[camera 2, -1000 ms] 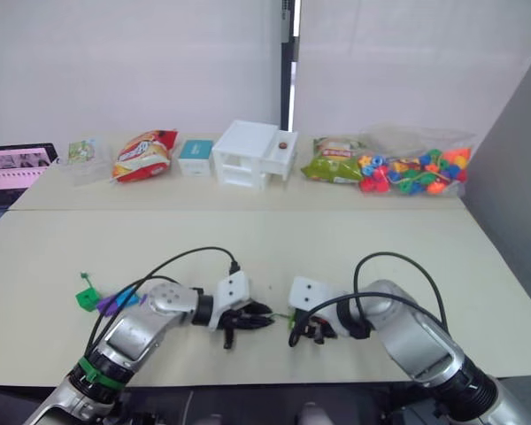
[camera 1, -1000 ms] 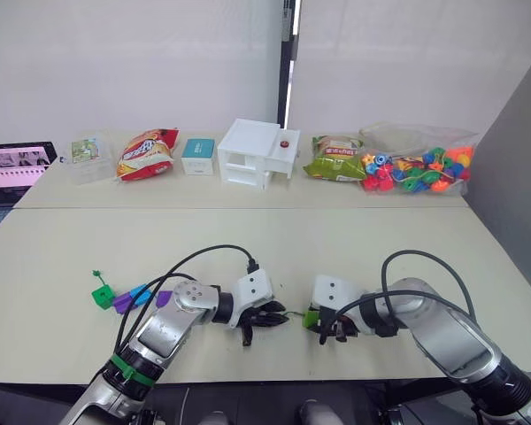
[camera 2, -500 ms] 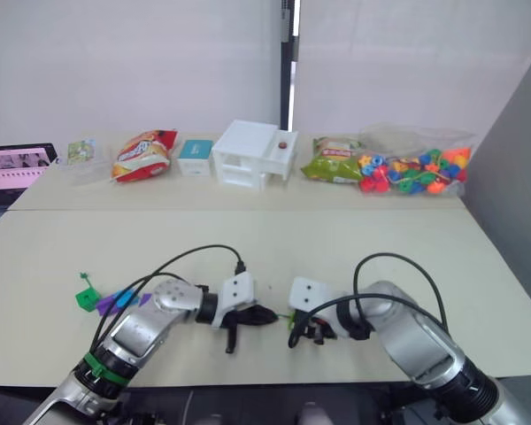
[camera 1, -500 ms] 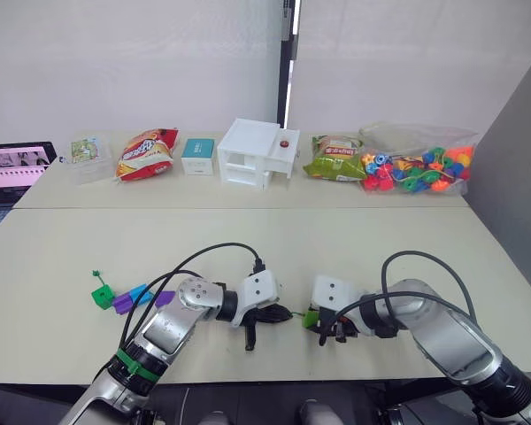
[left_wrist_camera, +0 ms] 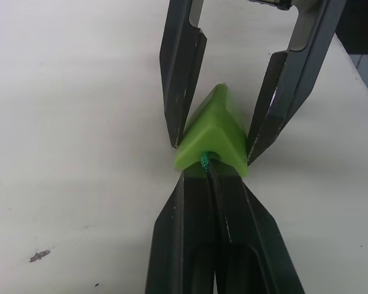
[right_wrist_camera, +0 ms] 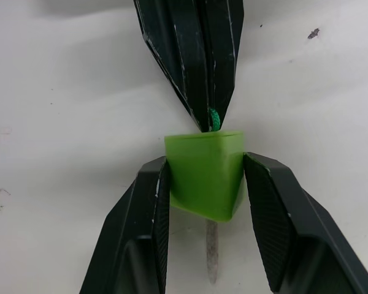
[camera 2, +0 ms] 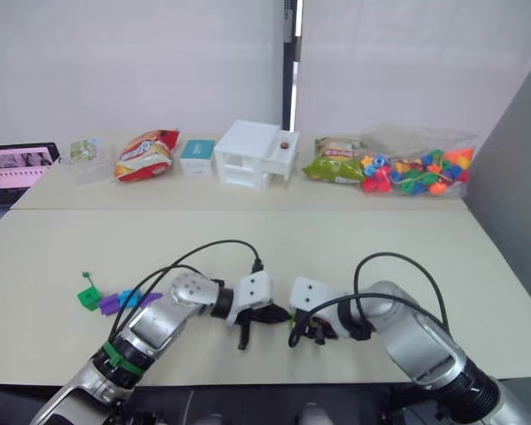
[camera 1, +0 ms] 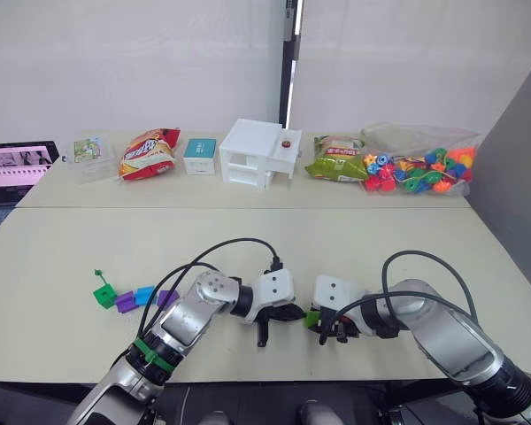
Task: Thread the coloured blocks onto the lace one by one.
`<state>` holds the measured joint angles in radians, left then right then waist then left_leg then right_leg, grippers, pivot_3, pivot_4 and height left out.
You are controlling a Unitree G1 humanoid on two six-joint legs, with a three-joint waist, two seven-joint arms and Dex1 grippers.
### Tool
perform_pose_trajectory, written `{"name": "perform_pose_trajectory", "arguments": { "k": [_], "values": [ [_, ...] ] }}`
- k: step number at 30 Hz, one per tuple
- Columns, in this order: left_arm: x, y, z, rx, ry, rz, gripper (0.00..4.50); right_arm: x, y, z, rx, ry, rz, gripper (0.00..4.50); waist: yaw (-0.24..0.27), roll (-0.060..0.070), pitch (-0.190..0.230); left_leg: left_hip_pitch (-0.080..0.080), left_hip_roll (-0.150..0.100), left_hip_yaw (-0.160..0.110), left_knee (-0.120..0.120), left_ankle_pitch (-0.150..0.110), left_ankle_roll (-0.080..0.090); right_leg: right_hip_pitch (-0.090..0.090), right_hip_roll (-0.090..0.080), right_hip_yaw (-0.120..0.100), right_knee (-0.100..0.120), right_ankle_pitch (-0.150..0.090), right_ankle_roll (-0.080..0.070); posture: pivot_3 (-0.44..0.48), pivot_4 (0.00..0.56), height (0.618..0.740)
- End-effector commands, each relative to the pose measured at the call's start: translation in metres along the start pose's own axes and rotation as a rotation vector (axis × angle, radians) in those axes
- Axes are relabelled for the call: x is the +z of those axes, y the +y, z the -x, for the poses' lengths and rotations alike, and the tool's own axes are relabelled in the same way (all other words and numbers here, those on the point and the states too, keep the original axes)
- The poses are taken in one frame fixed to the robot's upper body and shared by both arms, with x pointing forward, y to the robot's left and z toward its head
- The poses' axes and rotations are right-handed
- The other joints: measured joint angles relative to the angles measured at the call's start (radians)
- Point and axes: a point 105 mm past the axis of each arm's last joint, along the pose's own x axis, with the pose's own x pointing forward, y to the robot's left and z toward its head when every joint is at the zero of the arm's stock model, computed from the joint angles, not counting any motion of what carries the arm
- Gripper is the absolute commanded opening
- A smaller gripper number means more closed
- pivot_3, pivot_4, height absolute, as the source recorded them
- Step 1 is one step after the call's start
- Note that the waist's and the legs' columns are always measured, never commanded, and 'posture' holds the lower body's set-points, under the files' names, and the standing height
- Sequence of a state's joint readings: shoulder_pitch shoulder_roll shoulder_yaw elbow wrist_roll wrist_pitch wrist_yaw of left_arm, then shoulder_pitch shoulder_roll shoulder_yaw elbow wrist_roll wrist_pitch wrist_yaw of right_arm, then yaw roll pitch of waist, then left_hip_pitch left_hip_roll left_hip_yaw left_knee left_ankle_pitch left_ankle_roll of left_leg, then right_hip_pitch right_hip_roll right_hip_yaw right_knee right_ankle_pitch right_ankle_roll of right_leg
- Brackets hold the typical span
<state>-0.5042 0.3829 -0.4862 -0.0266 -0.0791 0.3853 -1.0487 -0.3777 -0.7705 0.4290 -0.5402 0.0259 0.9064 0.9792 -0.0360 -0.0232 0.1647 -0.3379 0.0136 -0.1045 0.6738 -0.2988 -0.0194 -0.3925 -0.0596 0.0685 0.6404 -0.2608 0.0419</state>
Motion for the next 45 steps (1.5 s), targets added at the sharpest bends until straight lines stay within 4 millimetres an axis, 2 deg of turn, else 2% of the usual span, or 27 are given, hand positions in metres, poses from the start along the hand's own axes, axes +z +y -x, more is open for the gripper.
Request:
{"name": "perform_pose_trajectory", "arguments": {
  "k": [1,3,8,10,12,13,16,17,20,23,30,33,38,39,45],
  "values": [
    [0.004,-0.002,-0.003,0.001,-0.005,0.002,0.28,-0.005,0.014,-0.009,0.060,0.016,-0.013,1.31,0.000,0.000,0.000,0.000,0.000,0.000,0.000,0.000,0.000,0.000,0.000,0.000,0.000,0.000,0.000,0.000,0.150,0.740],
    [0.004,-0.002,0.003,0.004,-0.002,0.008,0.82,-0.006,0.013,-0.009,0.057,0.018,-0.012,1.31,-0.001,0.000,0.000,0.000,0.000,0.000,0.000,0.000,0.000,0.000,0.000,0.000,0.000,0.000,0.000,0.000,0.150,0.740],
    [0.009,0.001,0.016,0.017,-0.005,0.000,2.54,-0.003,0.010,-0.007,0.039,0.003,-0.012,1.31,-0.004,0.000,0.000,0.000,0.000,0.000,0.000,0.000,0.000,-0.001,0.000,0.000,0.000,0.000,0.000,0.000,0.150,0.740],
    [0.011,0.002,0.018,0.025,0.009,-0.024,3.10,-0.001,0.005,-0.006,0.008,-0.005,-0.006,2.33,-0.005,0.000,0.000,0.000,0.000,0.000,0.000,0.000,0.000,-0.001,0.000,0.000,0.000,0.000,0.000,0.000,0.150,0.740],
    [0.013,0.000,0.019,0.004,0.024,-0.039,3.72,0.001,0.003,-0.002,0.002,-0.011,-0.009,2.96,-0.005,0.000,0.000,0.000,0.000,0.000,-0.001,0.000,0.000,-0.001,0.000,0.000,0.000,0.000,0.000,0.000,0.150,0.740],
    [0.014,0.000,0.019,0.000,0.031,-0.046,3.76,0.001,0.002,-0.001,-0.006,-0.015,-0.012,3.29,-0.004,0.000,0.000,0.000,0.000,0.000,-0.001,0.000,0.000,-0.001,0.000,0.000,0.000,0.000,0.000,0.000,0.150,0.740],
    [0.018,0.000,0.019,-0.023,0.050,-0.062,3.76,0.000,0.000,0.007,-0.026,-0.016,-0.007,4.39,-0.002,0.000,0.001,-0.002,0.000,0.000,-0.001,0.000,0.000,-0.002,0.000,0.000,0.000,0.000,0.000,0.000,0.150,0.740],
    [0.020,0.000,0.019,-0.031,0.053,-0.066,3.76,0.000,-0.001,0.011,-0.033,-0.017,-0.008,4.46,0.001,0.000,0.001,-0.003,0.000,0.000,-0.001,0.000,0.000,-0.003,0.000,0.000,0.000,0.000,0.000,0.000,0.150,0.740],
    [0.021,0.000,0.018,-0.047,0.066,-0.069,3.76,-0.002,-0.002,0.019,-0.051,-0.019,-0.010,4.46,0.007,0.001,0.001,-0.013,0.000,0.000,0.001,0.000,0.000,-0.012,0.000,0.000,0.001,0.000,0.000,0.000,0.150,0.740],
    [0.023,-0.002,0.016,-0.077,0.060,-0.077,3.76,-0.007,0.001,0.027,-0.045,-0.014,-0.011,4.46,0.017,0.001,0.001,-0.015,-0.001,0.000,0.003,0.000,0.000,-0.014,0.000,0.000,0.002,0.000,0.000,0.000,0.150,0.740],
    [0.023,-0.004,-0.019,-0.142,0.082,-0.112,3.76,-0.025,0.002,0.031,-0.059,0.017,-0.034,4.46,0.026,0.001,0.002,-0.016,-0.001,0.000,0.004,0.000,0.000,-0.012,-0.001,0.000,0.000,0.000,0.000,0.000,0.150,0.740],
    [0.023,-0.003,-0.026,-0.146,0.081,-0.096,3.76,-0.026,0.002,0.031,-0.058,0.016,-0.033,4.46,0.024,0.001,0.002,-0.016,-0.001,0.000,0.004,0.000,0.000,-0.013,-0.001,0.000,0.000,0.000,0.000,0.000,0.150,0.740],
    [0.012,-0.002,-0.037,-0.136,0.146,-0.096,3.76,-0.027,0.003,0.030,-0.049,0.019,-0.039,4.46,0.023,0.001,0.002,-0.015,-0.001,0.000,0.004,0.000,0.000,-0.012,-0.001,0.000,0.001,0.000,0.000,0.000,0.150,0.740],
    [0.011,-0.001,-0.037,-0.135,0.155,-0.098,3.21,-0.028,0.003,0.030,-0.046,0.020,-0.039,4.50,0.024,0.001,0.002,-0.015,-0.001,0.000,0.005,0.000,0.000,-0.012,-0.001,0.000,0.001,0.000,0.000,0.000,0.150,0.740],
    [0.001,-0.011,-0.033,-0.186,0.191,-0.092,1.31,-0.027,0.001,0.030,-0.048,0.019,-0.038,4.50,0.024,0.001,0.002,-0.015,-0.001,0.000,0.005,0.000,0.000,-0.012,-0.001,0.000,0.001,0.000,0.000,0.000,0.150,0.740]
  ]
}}
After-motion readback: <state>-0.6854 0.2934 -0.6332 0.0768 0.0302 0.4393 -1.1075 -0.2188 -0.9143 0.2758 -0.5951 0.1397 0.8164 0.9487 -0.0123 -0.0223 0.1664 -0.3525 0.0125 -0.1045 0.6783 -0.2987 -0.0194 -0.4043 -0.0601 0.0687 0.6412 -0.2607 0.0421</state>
